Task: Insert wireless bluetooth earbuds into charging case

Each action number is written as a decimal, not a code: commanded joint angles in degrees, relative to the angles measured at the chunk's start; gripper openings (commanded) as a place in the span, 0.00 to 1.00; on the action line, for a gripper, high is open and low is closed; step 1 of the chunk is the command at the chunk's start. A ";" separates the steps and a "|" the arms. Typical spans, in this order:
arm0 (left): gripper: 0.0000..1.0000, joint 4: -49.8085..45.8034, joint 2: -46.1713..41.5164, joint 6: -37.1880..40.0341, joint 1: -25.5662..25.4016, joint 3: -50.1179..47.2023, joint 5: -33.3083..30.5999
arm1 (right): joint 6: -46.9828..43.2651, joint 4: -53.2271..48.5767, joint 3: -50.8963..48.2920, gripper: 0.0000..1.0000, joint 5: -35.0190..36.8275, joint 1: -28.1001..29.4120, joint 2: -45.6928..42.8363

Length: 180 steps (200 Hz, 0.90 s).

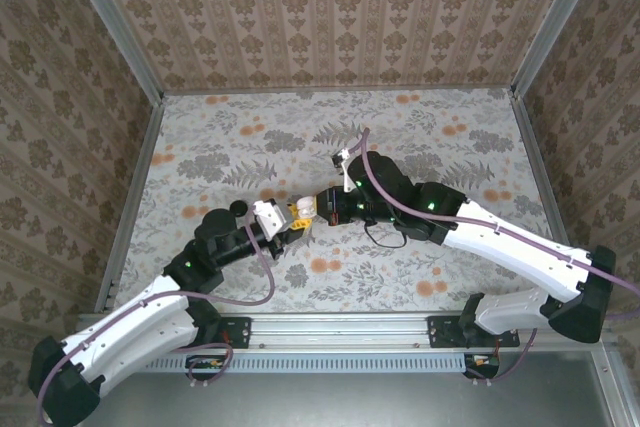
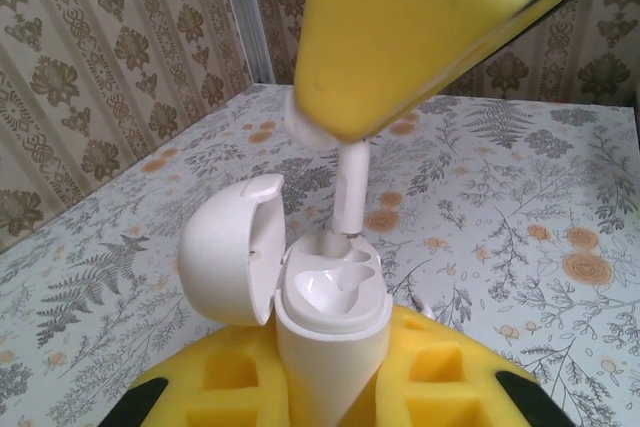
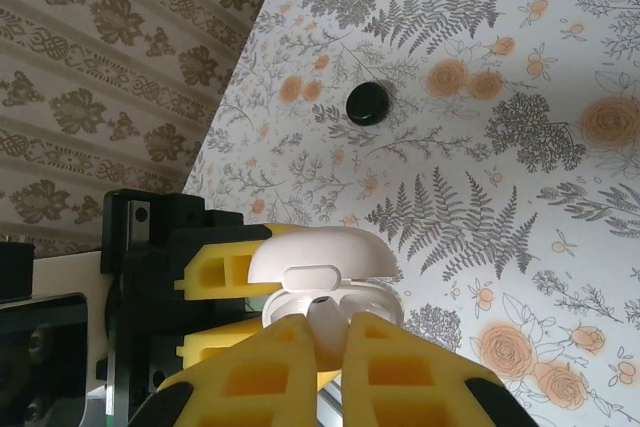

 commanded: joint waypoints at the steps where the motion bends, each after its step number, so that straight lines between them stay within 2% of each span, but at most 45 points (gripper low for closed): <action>1: 0.00 0.45 0.17 -1.24 0.03 2.24 1.14 | -2.30 0.38 1.04 0.00 0.63 0.21 -1.44; 54: 0.00 1.25 1.47 -4.27 0.99 3.33 4.95 | -14.39 0.49 1.81 0.00 -1.96 0.18 -3.00; 118: 0.00 4.90 2.37 -10.85 5.42 3.94 16.78 | -32.79 -0.55 2.15 0.00 -7.14 0.17 -5.38; 180: 0.00 7.82 3.73 -12.69 5.55 3.86 21.80 | -40.89 -1.96 4.08 0.00 -9.34 0.19 -3.58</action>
